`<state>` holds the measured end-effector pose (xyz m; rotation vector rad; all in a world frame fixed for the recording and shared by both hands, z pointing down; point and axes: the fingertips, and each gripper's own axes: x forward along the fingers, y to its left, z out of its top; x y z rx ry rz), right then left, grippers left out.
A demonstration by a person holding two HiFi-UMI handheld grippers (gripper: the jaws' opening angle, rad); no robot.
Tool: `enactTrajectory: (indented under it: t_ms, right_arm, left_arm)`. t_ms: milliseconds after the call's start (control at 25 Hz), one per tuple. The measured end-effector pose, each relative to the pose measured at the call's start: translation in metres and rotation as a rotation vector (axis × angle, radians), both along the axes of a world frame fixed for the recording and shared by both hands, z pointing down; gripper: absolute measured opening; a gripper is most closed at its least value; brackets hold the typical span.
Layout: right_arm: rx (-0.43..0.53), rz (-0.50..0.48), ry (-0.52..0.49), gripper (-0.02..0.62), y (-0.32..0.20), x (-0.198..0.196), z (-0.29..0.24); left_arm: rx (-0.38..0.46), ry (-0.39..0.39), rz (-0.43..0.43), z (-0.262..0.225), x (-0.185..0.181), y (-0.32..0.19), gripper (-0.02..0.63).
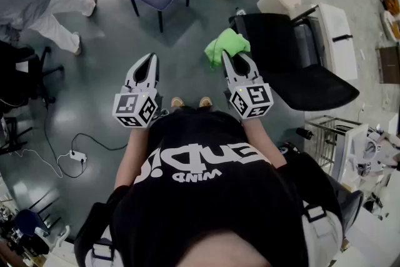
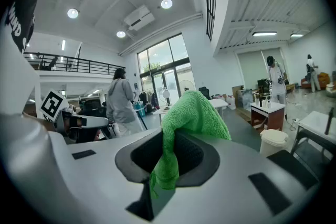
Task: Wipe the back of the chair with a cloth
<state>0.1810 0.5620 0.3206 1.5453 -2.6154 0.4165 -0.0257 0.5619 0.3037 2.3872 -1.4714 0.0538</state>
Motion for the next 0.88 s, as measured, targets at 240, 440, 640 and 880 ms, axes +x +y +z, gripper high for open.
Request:
enactTrajectory:
  t_ms: [240,440,640,880]
  right_arm:
    - [0.01,-0.002,-0.036,0.052,-0.004,-0.003,-0.003]
    - [-0.003,0.014,-0.071,0.054,-0.012,-0.019,-0.004]
    - [0.013,0.024,-0.057,0.054,-0.02,-0.041,0.001]
    - [0.007,0.05,-0.059,0.054,-0.029,-0.056,0.005]
  left_arm:
    - [0.004,-0.007,0.011,-0.002,-0.003,-0.004,-0.002]
    - [0.006,-0.006,0.019,-0.004,-0.022,-0.012,-0.002]
    - [0.018,0.005,0.053,0.002,-0.04,-0.019,-0.002]
    - [0.003,0.012,0.077,0.01,-0.053,-0.03,-0.002]
